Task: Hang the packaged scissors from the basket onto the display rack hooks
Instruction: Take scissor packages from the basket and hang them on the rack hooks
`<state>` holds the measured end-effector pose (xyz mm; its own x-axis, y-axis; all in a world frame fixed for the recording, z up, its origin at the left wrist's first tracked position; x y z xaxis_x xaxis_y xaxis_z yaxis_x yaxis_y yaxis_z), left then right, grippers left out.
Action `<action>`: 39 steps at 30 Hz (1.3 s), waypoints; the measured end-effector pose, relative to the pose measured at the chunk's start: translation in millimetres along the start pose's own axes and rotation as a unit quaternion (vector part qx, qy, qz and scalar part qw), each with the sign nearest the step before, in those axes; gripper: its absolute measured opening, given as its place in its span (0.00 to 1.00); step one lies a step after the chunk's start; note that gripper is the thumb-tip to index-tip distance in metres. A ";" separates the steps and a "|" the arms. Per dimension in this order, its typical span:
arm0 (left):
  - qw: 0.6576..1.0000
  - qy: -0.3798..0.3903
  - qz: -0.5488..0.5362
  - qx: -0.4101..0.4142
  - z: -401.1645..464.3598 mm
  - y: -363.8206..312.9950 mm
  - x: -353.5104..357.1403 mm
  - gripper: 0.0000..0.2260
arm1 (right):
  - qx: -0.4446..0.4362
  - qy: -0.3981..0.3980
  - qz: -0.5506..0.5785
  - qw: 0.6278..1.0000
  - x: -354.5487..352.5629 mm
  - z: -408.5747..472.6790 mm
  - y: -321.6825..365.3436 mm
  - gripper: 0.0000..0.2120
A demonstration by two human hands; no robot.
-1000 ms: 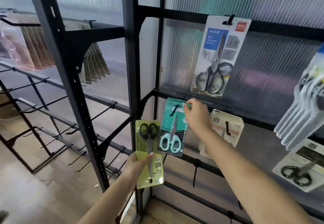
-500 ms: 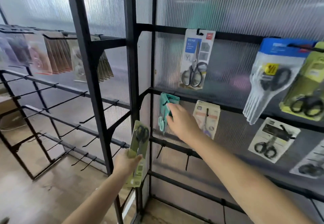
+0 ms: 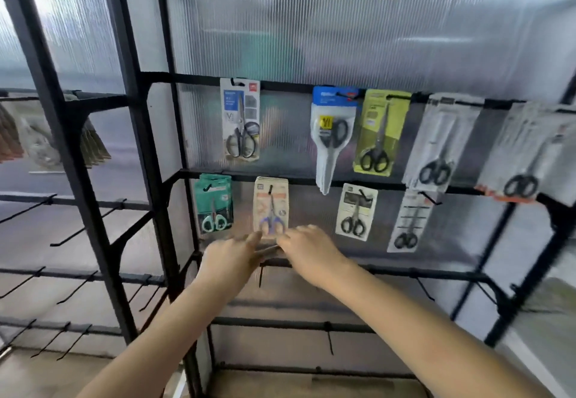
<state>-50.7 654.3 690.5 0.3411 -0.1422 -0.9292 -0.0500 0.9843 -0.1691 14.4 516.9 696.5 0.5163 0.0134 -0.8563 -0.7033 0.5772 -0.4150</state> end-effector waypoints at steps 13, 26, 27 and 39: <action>0.759 0.108 -0.634 -0.101 36.8 -118.4 26.4 0.12 | 0.438 -0.103 0.697 0.559 2.9 -94.8 -129.8 0.05; 0.599 0.140 -0.777 -0.130 77.4 -207.7 62.9 0.08 | 0.428 -0.133 0.617 0.646 -4.9 -97.1 -250.1 0.33; 0.596 0.133 -0.781 -0.129 79.5 -209.3 62.4 0.08 | 0.420 -0.142 0.596 0.670 -12.9 -90.2 -257.6 0.31; 0.600 0.081 -0.790 -0.096 117.8 -183.5 31.4 0.09 | 0.324 -0.232 0.472 0.786 -86.6 -22.3 -279.7 0.20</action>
<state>79.8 481.4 731.1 0.0102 -0.9055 0.4242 0.1018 -0.4210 -0.9013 155.5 336.1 879.8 0.1422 0.8960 -0.4207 -0.5611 0.4231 0.7114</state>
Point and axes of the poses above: each hand's wrist, its own z-axis towards the middle knuckle, its own x-axis out of the palm, y = z × x, the point moved 1 cm from there along z, towards the middle knuckle, and after that the axes turned 11 degrees about -z, right-handed, at the moved point
